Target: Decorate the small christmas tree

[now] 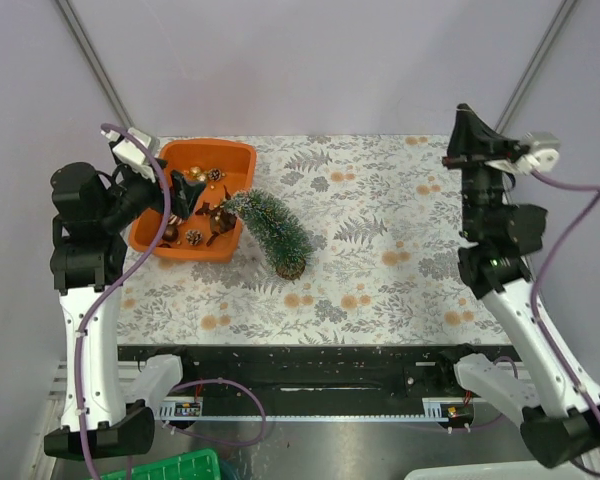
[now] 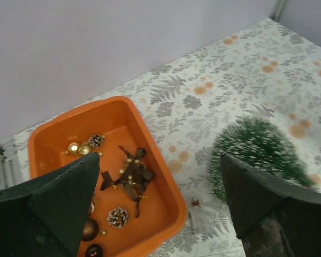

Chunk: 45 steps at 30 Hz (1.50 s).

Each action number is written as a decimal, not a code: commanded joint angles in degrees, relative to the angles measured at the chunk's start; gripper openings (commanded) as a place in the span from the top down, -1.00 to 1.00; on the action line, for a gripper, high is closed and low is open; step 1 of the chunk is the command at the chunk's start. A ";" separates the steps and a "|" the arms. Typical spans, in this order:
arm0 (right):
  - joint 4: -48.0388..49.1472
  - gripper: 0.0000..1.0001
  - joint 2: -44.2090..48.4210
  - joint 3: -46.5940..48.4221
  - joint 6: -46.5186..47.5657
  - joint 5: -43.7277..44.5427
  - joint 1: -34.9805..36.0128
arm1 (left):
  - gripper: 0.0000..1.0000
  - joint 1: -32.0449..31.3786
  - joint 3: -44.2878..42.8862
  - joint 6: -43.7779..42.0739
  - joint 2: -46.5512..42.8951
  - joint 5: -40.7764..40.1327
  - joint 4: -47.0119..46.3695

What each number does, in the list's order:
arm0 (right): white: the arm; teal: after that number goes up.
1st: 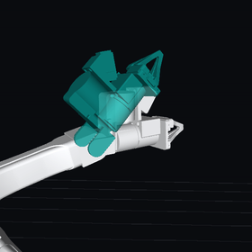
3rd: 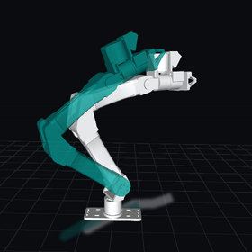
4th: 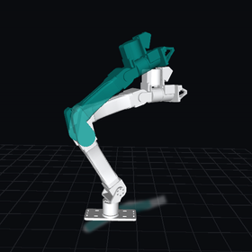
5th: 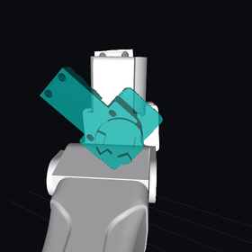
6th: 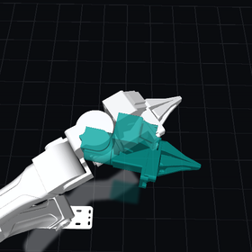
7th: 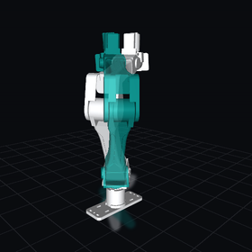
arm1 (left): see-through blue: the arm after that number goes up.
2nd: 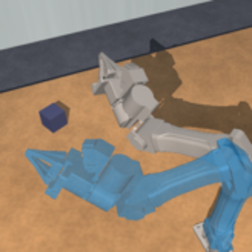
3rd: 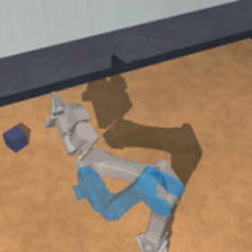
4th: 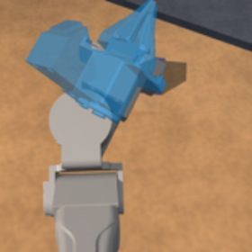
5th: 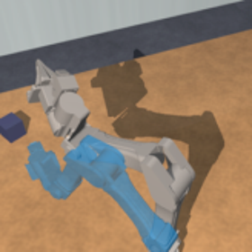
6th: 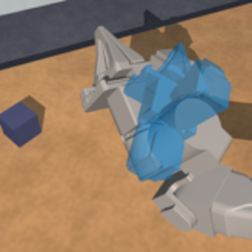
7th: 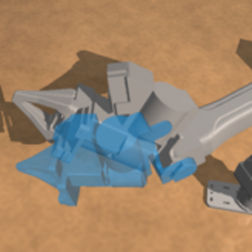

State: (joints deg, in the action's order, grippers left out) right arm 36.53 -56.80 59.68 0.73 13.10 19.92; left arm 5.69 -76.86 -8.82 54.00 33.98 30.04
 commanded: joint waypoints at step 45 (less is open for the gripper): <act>-25.63 1.00 1.35 5.62 -13.48 -41.58 30.52 | -0.98 -6.99 5.05 29.82 -12.16 48.55 -17.91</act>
State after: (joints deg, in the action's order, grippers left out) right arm 15.88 -51.96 61.67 -22.68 -34.26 48.18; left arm 3.42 -72.20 9.04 39.62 82.56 25.91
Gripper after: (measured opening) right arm 0.018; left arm 0.988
